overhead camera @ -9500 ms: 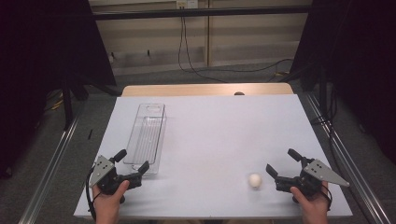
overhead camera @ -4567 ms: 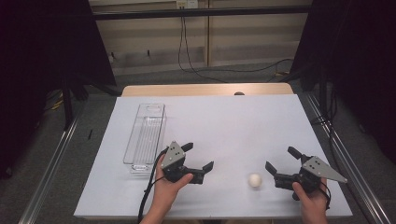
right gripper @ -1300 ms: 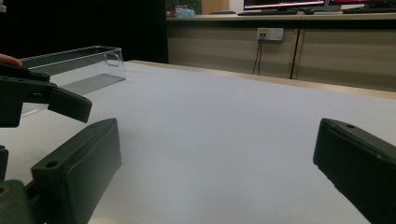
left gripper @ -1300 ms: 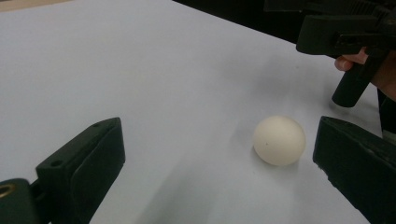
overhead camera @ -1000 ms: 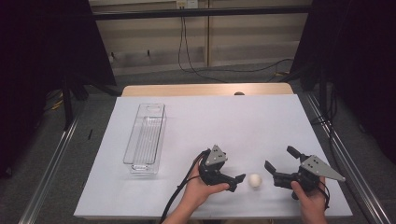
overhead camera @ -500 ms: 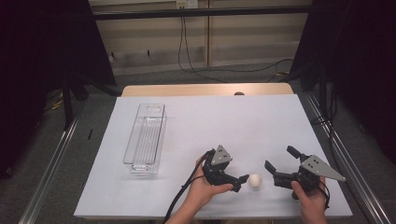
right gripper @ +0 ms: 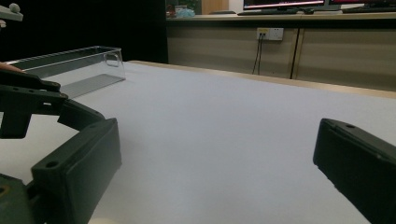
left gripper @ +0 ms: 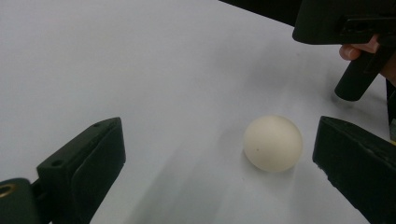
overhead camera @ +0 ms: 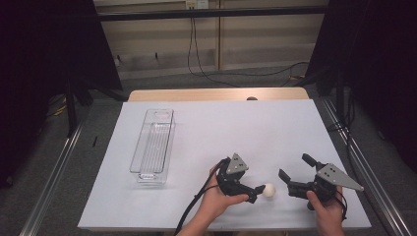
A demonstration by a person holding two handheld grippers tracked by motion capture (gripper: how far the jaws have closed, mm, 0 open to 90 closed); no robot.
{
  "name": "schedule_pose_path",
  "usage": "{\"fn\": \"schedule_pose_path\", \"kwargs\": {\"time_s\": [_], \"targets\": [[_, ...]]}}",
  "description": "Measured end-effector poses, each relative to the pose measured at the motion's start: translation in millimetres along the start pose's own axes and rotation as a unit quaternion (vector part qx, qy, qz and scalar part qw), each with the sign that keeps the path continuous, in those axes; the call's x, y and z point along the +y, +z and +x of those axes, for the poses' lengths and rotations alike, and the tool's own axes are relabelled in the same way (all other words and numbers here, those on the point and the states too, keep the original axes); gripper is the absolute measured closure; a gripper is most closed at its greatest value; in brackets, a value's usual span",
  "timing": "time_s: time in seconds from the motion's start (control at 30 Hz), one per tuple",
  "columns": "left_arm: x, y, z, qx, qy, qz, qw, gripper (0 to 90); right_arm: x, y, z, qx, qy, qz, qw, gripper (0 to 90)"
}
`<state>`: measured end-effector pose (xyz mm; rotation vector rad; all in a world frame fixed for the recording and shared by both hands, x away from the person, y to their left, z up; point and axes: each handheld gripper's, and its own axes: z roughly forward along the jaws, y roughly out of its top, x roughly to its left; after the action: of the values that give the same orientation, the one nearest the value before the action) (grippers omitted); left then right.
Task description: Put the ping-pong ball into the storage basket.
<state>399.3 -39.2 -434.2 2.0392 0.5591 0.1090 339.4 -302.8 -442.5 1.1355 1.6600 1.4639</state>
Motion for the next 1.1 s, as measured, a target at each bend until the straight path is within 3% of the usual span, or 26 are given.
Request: {"fn": "schedule_pose_path", "kwargs": {"time_s": [1.1], "targets": [[0.7,12.9,-7.2,-0.006,0.003,0.011,0.9999,2.9,0.0,0.3,-0.3,0.003,-0.002,0.001,1.0000,0.6]]}}
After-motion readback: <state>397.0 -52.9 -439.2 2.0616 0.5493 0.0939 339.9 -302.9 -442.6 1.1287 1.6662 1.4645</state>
